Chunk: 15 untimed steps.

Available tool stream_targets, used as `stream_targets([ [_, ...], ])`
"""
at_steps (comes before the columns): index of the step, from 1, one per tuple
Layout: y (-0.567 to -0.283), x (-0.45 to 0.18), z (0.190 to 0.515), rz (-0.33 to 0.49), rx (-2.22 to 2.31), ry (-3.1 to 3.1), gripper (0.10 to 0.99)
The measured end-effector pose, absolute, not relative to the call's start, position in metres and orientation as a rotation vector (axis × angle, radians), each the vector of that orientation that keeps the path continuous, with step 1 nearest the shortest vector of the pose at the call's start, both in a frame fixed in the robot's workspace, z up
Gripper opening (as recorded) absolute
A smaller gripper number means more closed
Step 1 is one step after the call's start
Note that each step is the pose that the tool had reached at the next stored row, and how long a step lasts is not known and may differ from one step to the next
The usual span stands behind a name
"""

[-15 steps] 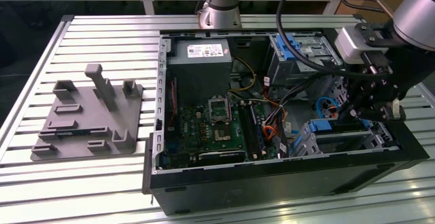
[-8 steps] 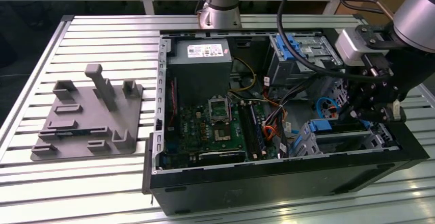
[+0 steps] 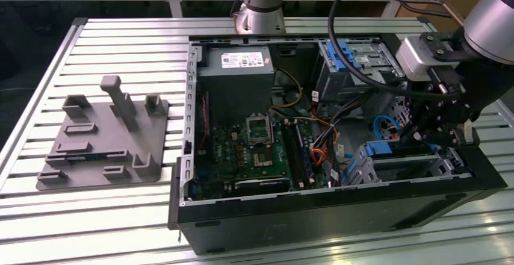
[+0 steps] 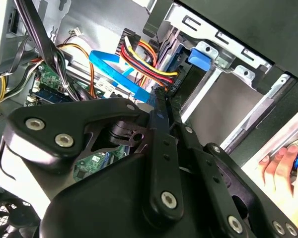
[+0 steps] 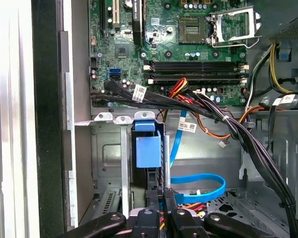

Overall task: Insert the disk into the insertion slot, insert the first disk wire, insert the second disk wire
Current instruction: 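Insert the second disk wire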

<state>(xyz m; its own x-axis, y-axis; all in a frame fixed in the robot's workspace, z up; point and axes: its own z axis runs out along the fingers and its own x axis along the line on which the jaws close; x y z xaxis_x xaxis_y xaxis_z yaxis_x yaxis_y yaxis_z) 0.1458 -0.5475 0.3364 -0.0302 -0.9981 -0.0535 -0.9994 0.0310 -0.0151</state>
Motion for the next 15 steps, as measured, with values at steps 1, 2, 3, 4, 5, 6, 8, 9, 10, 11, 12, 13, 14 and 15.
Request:
stream_targets([
  [1, -0.5477, 0.1458, 0.3362, 0.041, -2.153, 2.220, 0.161],
  [2, -0.5480, 0.1459, 0.3361, 0.041, -2.153, 2.220, 0.161],
  [3, -0.5483, 0.1460, 0.3360, 0.041, -2.153, 2.220, 0.161],
  [4, -0.5486, 0.1461, 0.3358, 0.041, -2.153, 2.219, 0.161],
  [5, -0.5487, 0.1461, 0.3356, 0.041, -2.153, 2.220, 0.161],
  [6, -0.5489, 0.1461, 0.3354, 0.041, -2.153, 2.219, 0.161],
  [8, -0.5491, 0.1461, 0.3347, 0.041, -2.153, 2.220, 0.161],
  [9, -0.5491, 0.1461, 0.3343, 0.041, -2.153, 2.219, 0.161],
  [10, -0.5491, 0.1461, 0.3339, 0.041, -2.153, 2.219, 0.161],
  [11, -0.5492, 0.1461, 0.3335, 0.041, -2.153, 2.219, 0.161],
  [12, -0.5493, 0.1461, 0.3331, 0.042, -2.153, 2.219, 0.161],
  [13, -0.5493, 0.1461, 0.3328, 0.042, -2.153, 2.219, 0.161],
  [14, -0.5493, 0.1461, 0.3323, 0.042, -2.153, 2.219, 0.161],
  [15, -0.5495, 0.1461, 0.3320, 0.043, -2.152, 2.219, 0.161],
])
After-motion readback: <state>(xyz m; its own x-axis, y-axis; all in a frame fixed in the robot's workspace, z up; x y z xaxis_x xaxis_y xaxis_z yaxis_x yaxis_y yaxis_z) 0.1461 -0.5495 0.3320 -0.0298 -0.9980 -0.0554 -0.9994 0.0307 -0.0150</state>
